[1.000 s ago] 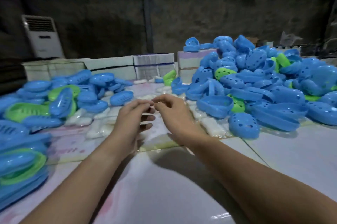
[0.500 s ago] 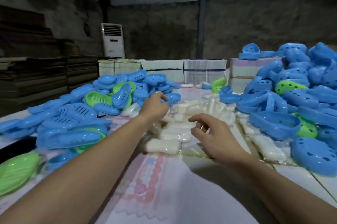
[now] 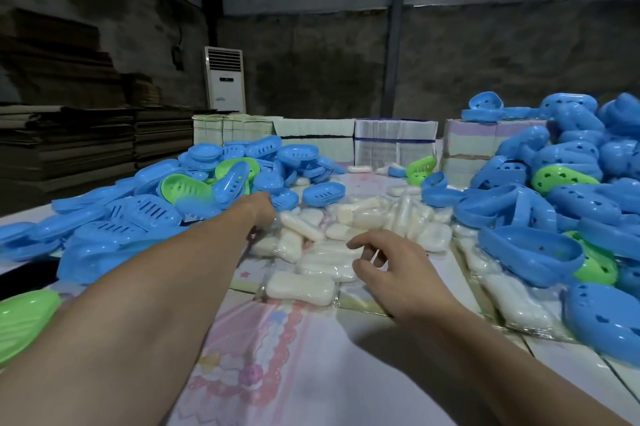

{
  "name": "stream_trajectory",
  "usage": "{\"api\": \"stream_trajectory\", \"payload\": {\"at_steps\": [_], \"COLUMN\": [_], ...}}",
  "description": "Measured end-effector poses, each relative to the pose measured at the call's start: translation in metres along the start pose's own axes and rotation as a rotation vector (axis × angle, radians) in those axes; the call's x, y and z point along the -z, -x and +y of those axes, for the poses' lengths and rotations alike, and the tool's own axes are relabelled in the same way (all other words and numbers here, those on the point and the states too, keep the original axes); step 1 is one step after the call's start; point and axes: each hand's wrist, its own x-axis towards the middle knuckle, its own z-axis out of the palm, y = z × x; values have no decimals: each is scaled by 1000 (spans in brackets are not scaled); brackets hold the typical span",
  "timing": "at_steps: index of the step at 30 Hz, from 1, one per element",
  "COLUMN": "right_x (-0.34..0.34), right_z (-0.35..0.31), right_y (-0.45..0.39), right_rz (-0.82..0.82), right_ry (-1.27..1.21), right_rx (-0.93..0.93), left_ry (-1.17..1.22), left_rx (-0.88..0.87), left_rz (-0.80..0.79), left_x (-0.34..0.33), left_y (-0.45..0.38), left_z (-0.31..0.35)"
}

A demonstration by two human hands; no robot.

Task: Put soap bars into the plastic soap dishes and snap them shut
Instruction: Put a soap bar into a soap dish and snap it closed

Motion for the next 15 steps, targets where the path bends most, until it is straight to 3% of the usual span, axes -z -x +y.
{"api": "stream_trajectory", "payload": {"at_steps": [4, 8, 15], "right_x": [0, 2, 9], "right_z": [1, 2, 4], "right_y": [-1, 1, 3], "right_rz": [2, 7, 82], "right_ry": [6, -3, -69], "right_rx": [-10, -30, -85], "left_ry": [123, 491, 1065], "left_rx": [-23, 34, 120], "left_rz": [193, 437, 383], "left_x": [-7, -6, 1], "left_y": [0, 7, 37], "left_z": [0, -3, 12]}}
